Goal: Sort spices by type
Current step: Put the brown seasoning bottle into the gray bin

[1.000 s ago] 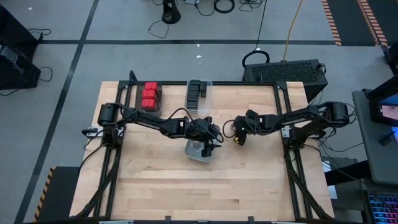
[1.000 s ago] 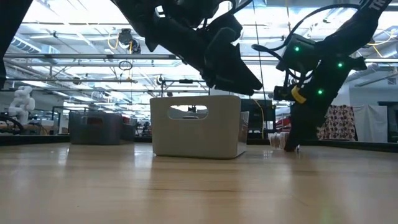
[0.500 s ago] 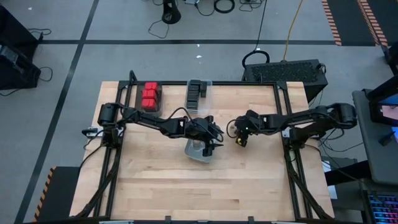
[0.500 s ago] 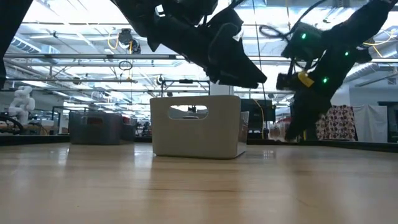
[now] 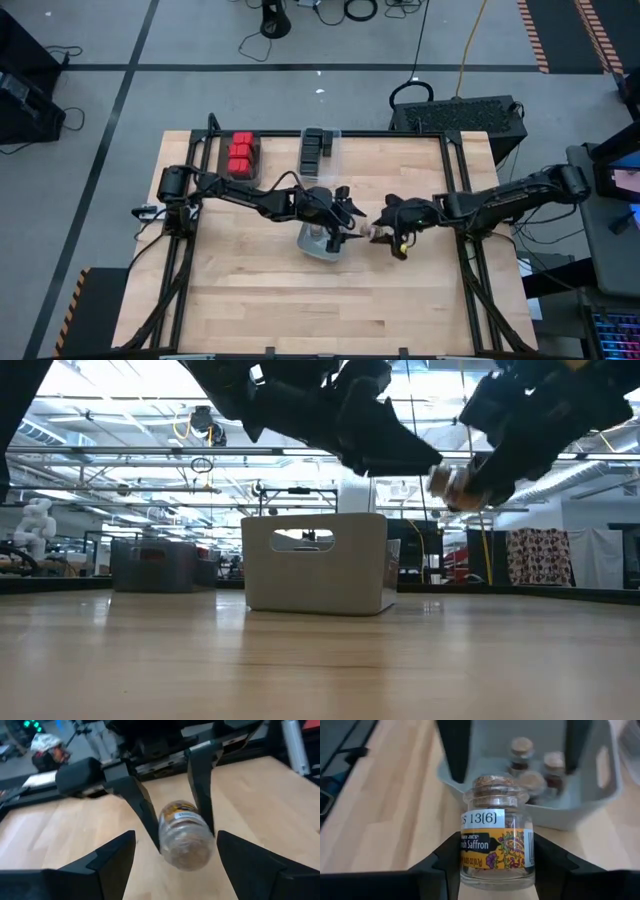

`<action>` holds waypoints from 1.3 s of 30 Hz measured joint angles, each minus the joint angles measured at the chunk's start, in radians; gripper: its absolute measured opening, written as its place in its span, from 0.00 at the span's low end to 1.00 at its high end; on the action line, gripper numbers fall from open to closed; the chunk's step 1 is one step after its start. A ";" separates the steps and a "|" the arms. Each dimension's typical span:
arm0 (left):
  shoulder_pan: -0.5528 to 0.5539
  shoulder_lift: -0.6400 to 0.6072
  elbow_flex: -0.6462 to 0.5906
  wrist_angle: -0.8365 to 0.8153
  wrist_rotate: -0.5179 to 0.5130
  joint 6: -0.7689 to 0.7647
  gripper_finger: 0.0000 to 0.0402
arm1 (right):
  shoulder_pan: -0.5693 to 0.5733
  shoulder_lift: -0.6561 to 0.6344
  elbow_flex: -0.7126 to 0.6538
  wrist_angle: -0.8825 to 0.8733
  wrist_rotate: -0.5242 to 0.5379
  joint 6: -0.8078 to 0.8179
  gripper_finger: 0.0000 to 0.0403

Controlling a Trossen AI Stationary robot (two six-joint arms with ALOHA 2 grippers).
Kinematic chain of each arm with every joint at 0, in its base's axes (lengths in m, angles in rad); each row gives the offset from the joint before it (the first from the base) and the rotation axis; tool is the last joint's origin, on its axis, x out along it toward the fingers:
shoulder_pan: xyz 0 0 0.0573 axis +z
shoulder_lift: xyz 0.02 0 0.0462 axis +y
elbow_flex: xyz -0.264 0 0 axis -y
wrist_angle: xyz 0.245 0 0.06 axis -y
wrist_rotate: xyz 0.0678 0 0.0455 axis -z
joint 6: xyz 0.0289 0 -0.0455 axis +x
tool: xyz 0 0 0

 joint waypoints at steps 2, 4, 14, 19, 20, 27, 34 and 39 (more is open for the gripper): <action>0.001 0.000 0.000 0.008 0.036 0.019 0.71 | 0.019 0.000 0.000 0.011 0.001 -0.001 0.40; 0.001 0.000 0.000 0.016 0.086 0.023 0.71 | 0.031 0.000 0.000 0.018 0.008 0.001 0.40; 0.001 0.000 0.000 0.025 0.139 0.024 0.71 | 0.042 0.000 0.000 0.102 0.018 -0.017 0.41; 0.001 0.000 0.000 0.037 0.129 0.020 0.71 | 0.042 0.000 0.000 0.111 0.060 -0.028 0.41; 0.001 0.000 0.000 0.036 0.122 0.020 0.71 | 0.042 0.000 0.000 0.117 0.060 -0.028 0.41; 0.001 0.000 0.000 0.035 0.107 0.016 0.71 | 0.042 0.000 0.001 0.144 0.061 -0.032 0.41; 0.001 0.000 0.000 0.035 0.092 0.016 0.69 | 0.042 0.000 0.001 0.151 0.061 -0.039 0.41; 0.001 0.000 0.000 0.038 0.079 0.019 0.59 | 0.042 0.000 0.002 0.150 0.064 -0.039 0.41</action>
